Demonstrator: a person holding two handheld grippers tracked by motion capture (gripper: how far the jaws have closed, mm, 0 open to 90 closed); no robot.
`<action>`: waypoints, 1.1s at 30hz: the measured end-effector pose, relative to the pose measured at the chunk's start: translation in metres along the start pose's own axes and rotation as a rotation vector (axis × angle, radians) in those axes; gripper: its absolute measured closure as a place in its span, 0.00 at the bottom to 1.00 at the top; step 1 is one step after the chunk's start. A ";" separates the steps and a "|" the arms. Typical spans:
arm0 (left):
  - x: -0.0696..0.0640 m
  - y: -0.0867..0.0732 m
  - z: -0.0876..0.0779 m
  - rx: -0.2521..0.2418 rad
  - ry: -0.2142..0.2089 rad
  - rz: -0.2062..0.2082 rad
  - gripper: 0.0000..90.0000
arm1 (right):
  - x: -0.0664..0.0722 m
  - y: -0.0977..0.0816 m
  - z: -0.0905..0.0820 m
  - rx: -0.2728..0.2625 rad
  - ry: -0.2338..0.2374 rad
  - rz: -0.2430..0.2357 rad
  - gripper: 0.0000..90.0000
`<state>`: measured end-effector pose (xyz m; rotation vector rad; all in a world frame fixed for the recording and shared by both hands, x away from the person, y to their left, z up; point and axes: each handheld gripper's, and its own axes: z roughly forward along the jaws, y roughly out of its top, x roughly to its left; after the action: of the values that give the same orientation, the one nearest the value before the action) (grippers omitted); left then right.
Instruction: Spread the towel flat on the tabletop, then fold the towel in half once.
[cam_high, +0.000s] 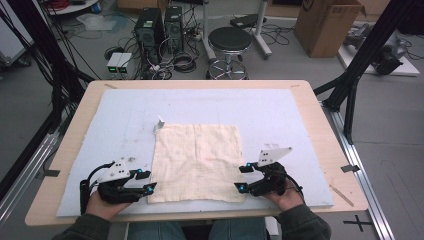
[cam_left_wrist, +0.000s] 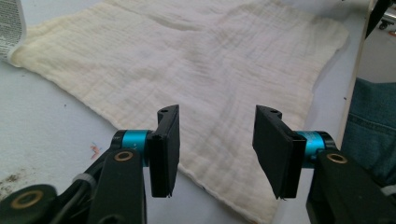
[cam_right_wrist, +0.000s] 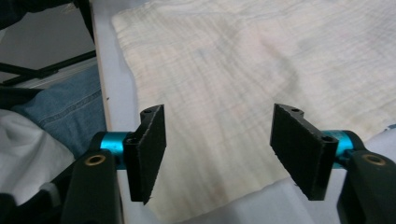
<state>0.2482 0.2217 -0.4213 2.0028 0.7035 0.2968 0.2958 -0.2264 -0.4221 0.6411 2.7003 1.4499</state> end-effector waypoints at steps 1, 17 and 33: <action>0.001 0.000 0.000 0.002 0.001 0.002 0.55 | -0.001 0.000 0.000 -0.008 -0.006 -0.008 0.37; 0.008 0.004 0.001 -0.003 0.054 -0.015 0.45 | -0.008 0.005 0.001 -0.018 -0.078 0.016 0.33; 0.011 0.006 0.003 -0.005 0.058 -0.020 0.43 | -0.008 0.008 0.003 -0.020 -0.086 0.020 0.32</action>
<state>0.2603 0.2235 -0.4181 1.9883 0.7583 0.3450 0.3061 -0.2226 -0.4191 0.7134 2.6193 1.4173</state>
